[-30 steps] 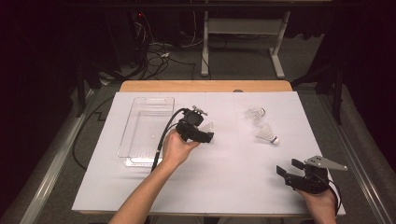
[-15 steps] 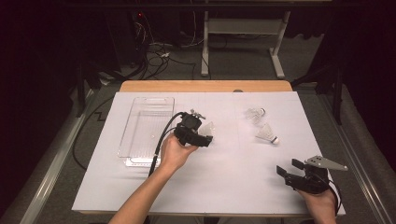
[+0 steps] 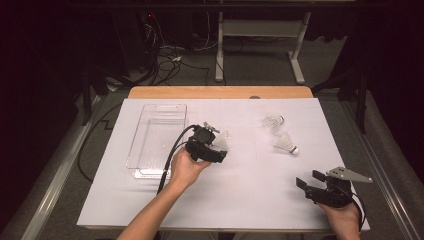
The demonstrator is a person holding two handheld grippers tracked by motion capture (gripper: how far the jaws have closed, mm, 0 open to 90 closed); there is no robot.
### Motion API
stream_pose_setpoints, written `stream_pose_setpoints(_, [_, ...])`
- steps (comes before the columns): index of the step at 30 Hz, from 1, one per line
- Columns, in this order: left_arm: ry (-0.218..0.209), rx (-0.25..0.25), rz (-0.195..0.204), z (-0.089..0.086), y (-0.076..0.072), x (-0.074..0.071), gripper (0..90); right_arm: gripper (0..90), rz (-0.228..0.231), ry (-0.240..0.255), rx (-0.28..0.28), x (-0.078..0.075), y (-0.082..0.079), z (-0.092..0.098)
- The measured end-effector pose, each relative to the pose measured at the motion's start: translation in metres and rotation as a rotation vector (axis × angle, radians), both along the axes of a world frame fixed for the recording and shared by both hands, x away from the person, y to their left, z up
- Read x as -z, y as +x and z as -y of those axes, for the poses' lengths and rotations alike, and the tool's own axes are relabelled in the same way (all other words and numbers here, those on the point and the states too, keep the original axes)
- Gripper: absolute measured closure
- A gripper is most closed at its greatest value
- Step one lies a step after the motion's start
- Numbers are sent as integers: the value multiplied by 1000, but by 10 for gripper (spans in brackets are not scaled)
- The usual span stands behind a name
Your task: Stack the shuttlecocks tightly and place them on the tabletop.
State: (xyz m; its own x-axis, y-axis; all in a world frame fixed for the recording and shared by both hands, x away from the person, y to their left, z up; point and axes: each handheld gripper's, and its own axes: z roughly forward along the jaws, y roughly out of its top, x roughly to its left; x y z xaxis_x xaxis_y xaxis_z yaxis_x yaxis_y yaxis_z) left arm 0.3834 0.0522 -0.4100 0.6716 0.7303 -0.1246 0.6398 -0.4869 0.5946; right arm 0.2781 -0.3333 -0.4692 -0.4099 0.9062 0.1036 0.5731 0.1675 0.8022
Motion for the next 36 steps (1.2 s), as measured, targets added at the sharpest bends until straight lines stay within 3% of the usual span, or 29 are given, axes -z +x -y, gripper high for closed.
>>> stream_pose_setpoints(36, [4,39,-5,-1,-26,10,316,279,-1,-1,1,0,0,0])
